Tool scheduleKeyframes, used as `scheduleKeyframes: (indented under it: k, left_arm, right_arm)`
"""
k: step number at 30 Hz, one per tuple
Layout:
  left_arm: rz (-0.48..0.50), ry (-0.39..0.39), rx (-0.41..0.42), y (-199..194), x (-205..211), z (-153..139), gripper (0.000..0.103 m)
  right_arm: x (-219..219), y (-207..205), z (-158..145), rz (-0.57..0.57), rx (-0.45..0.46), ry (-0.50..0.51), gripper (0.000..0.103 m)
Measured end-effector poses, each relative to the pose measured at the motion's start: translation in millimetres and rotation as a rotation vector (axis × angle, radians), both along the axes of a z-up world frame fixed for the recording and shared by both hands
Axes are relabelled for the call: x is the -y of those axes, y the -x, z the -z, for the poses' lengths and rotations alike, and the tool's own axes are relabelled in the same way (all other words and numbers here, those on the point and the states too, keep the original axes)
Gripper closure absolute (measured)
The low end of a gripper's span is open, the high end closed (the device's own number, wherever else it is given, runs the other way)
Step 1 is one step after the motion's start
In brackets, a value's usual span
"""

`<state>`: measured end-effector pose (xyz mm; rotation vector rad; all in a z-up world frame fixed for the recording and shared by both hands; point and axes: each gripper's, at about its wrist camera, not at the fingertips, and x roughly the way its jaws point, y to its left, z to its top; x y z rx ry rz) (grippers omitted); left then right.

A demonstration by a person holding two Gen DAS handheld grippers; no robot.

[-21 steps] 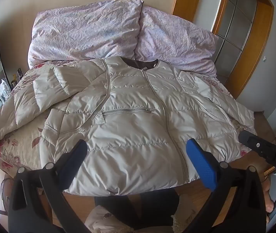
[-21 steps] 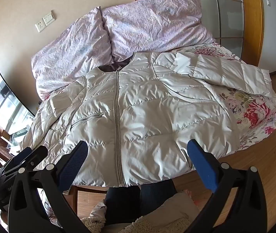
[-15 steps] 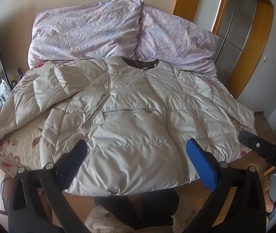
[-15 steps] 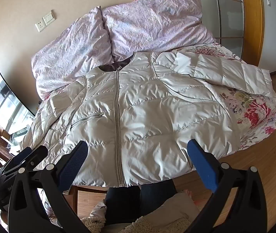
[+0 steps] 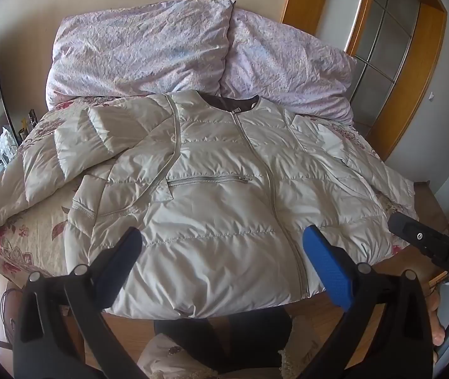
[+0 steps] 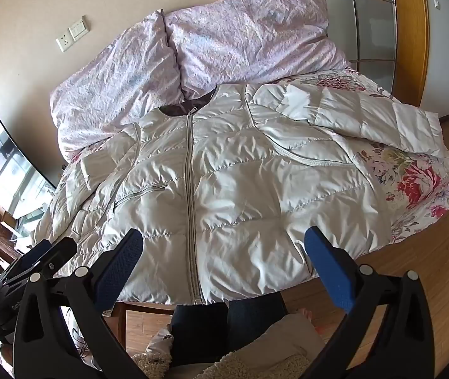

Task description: Fold large clothes

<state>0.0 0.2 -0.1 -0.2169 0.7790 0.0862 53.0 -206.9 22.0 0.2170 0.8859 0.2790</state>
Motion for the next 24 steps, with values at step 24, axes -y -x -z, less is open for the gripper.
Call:
scheduleKeyframes:
  k: [24]
  left_arm:
    - [0.001,0.001,-0.002,-0.1,0.0,0.1,0.002]
  right_arm:
    - [-0.4,0.0,0.9,0.001,-0.003,-0.002,0.001]
